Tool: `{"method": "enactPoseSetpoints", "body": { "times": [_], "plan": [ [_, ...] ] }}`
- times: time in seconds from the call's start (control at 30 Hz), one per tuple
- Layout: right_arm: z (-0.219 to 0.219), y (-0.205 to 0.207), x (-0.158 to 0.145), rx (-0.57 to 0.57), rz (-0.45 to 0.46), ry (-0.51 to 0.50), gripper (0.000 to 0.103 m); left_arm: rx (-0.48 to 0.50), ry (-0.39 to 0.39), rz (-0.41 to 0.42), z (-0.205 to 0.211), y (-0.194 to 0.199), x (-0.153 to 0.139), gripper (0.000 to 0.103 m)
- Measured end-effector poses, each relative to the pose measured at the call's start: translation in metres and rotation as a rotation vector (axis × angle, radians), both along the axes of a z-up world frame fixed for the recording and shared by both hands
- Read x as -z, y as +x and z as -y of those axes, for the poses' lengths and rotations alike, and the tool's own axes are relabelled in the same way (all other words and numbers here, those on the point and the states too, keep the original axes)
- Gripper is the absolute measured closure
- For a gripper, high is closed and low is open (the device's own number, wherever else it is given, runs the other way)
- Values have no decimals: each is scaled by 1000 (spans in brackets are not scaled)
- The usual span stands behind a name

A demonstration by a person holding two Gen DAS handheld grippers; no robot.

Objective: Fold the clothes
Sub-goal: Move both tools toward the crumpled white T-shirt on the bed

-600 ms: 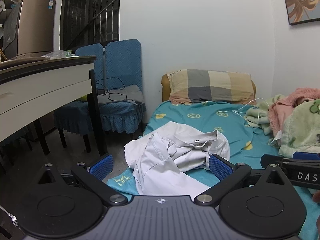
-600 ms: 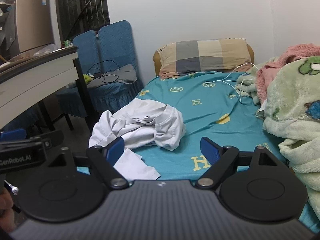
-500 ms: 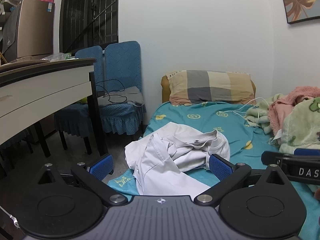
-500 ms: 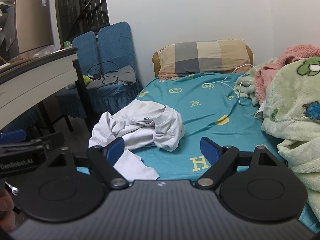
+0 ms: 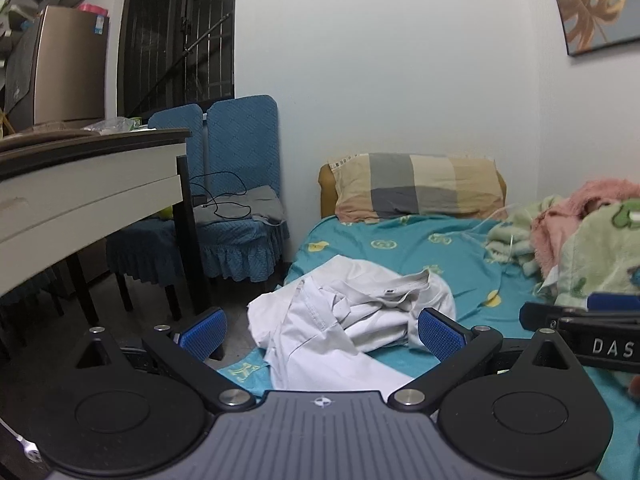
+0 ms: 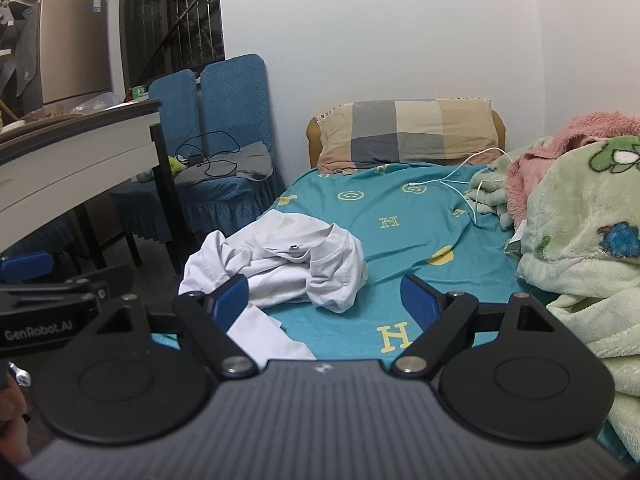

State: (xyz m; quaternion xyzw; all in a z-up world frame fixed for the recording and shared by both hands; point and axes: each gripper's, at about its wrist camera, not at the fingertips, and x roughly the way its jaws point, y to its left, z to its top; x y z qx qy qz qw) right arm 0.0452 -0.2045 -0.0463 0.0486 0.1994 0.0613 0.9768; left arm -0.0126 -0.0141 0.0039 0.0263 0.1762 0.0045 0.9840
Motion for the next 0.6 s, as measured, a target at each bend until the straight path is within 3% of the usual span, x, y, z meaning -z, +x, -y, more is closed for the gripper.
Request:
{"method": "enactPoseSetpoints", "body": {
  "times": [0.1, 0.5, 0.6],
  "plan": [
    [1, 1, 2, 4, -9, 3, 18, -9, -38, -3, -8, 2, 1, 0],
    [3, 4, 9, 28, -16, -9, 18, -8, -72, -35, -26, 11, 15, 0],
    [5, 7, 13, 49, -50, 37, 18, -21, -78, -39, -28, 13, 16, 0]
  ]
}}
